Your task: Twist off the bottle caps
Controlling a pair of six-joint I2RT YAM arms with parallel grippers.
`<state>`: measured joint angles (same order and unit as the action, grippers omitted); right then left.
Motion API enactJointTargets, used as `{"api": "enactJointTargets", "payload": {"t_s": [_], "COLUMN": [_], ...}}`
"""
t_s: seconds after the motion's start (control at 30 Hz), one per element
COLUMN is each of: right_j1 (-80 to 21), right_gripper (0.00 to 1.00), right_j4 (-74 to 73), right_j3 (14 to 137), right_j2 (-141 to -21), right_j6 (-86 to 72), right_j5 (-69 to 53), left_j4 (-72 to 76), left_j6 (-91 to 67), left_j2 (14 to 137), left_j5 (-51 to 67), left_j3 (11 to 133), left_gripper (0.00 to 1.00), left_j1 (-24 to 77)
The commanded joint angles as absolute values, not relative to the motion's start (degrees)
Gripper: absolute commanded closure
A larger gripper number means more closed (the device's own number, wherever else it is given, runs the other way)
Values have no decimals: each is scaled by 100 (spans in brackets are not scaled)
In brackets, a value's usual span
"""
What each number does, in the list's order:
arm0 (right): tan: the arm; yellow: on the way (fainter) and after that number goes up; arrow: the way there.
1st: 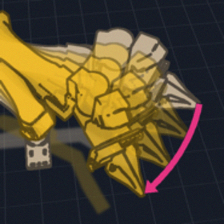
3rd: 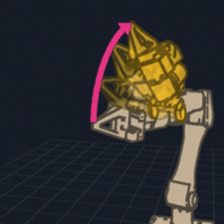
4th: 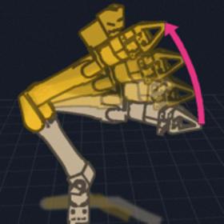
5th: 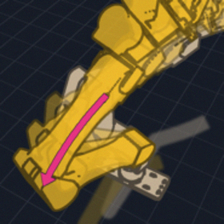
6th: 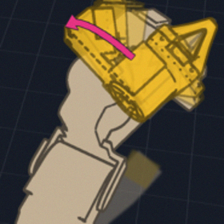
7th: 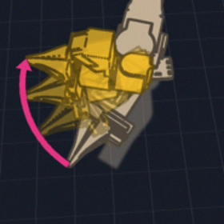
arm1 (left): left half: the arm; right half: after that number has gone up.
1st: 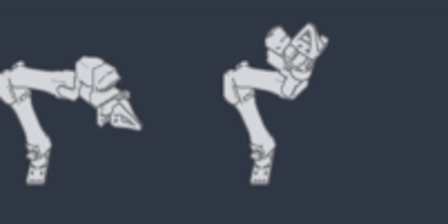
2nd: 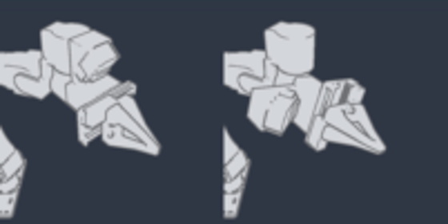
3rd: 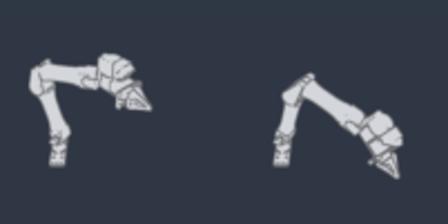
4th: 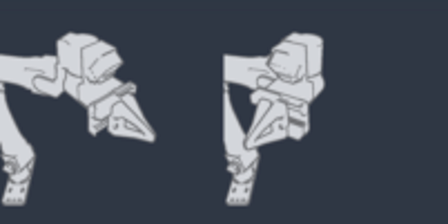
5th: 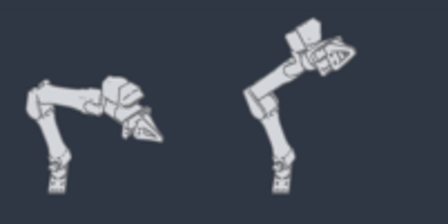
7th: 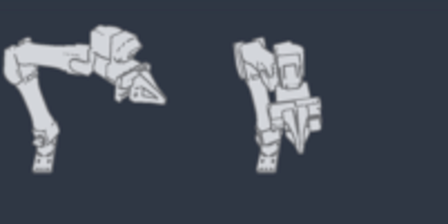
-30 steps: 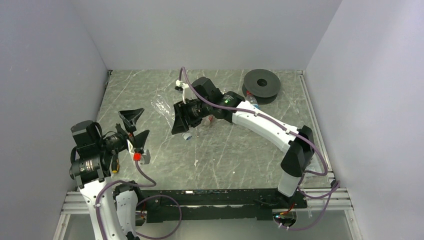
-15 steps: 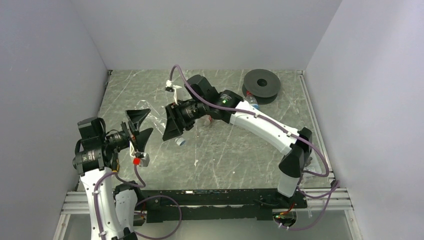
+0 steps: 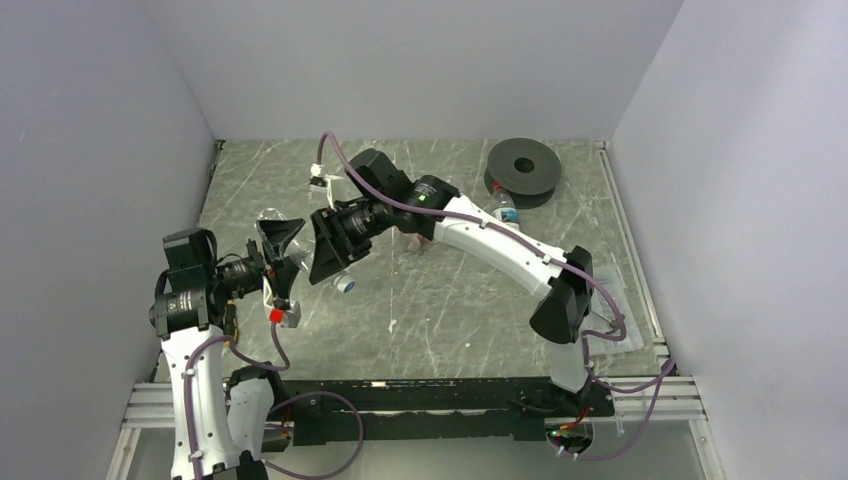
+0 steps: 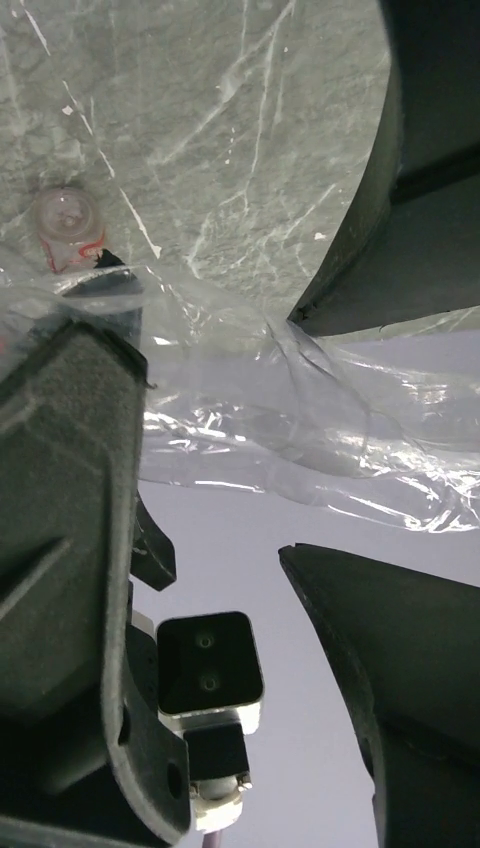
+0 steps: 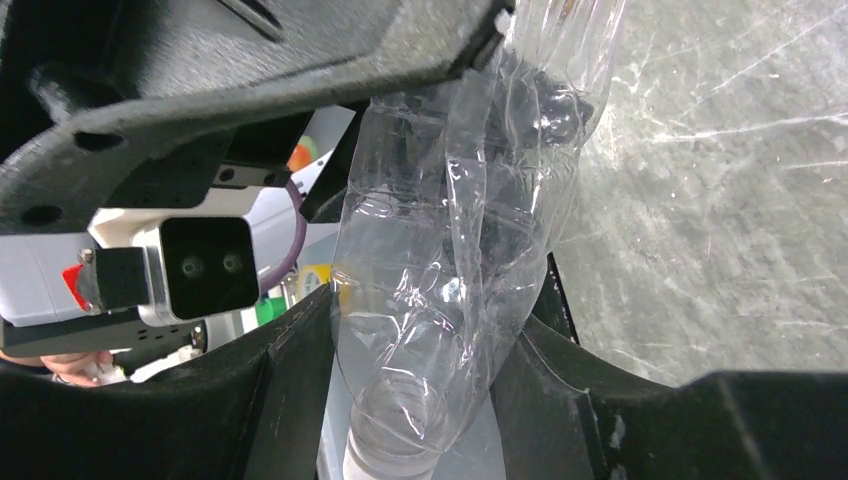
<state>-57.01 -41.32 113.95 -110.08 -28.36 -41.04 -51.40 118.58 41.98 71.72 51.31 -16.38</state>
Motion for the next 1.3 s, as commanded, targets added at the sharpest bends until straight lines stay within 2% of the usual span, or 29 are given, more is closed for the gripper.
{"api": "enactJointTargets", "payload": {"t_s": [0.0, 0.23, 0.33, 0.5, 0.57, 0.67, 0.73, 0.77, 0.87, 0.97, 1.1, 1.27], "right_j1": [-5798, -5818, -5795, -5627, -5536, -5289, -5102, -5027, -4973, -5034, -5289, -5647], "right_gripper": [47, 43, 30, 24, 22, 9, 1, 1, 0, 0, 1, 4], "right_j4": [-4328, -4478, -4770, -4891, -4974, -5235, -5399, -5453, -5292, -4627, -4039, -3724], "right_j3": [11987, 12187, 12499, 12696, 12783, 13158, 13456, 13567, 13422, 12610, 12033, 12116], "right_j2": [-11153, -11280, -11413, -11411, -11372, -11320, -11209, -11108, -10621, -10060, -9660, -9690], "right_j6": [-2870, -2795, -2665, -2644, -2623, -2572, -2539, -2506, -2429, -2514, -2527, -2582], "right_j5": [-4311, -4350, -4268, -4049, -3872, -3497, -3096, -2824, -1943, -1287, -772, -385], "left_j4": [-5040, -5326, -5334, -5233, -5233, -5158, -4995, -4910, -4584, -4957, -6239, -6071], "left_j6": [13183, 13445, 13415, 13031, 12930, 12522, 11952, 11541, 9585, 7396, 5973, 4230], "left_j2": [4195, 4233, 4257, 4245, 4237, 4210, 4193, 4185, 4275, 4702, 5433, 5348], "left_j5": [7069, 6880, 6835, 6785, 6773, 6739, 6672, 6616, 6399, 6141, 6276, 6369], "left_j3": [5139, 5168, 5186, 5236, 5249, 5281, 5310, 5327, 5570, 6193, 7100, 6851], "left_gripper": [21, 33, 42, 61, 62, 63, 64, 65, 69, 73, 75, 78], "left_j1": [-1553, -1520, -1512, -1506, -1509, -1508, -1507, -1499, -1482, -1454, -1449, -1442]}}
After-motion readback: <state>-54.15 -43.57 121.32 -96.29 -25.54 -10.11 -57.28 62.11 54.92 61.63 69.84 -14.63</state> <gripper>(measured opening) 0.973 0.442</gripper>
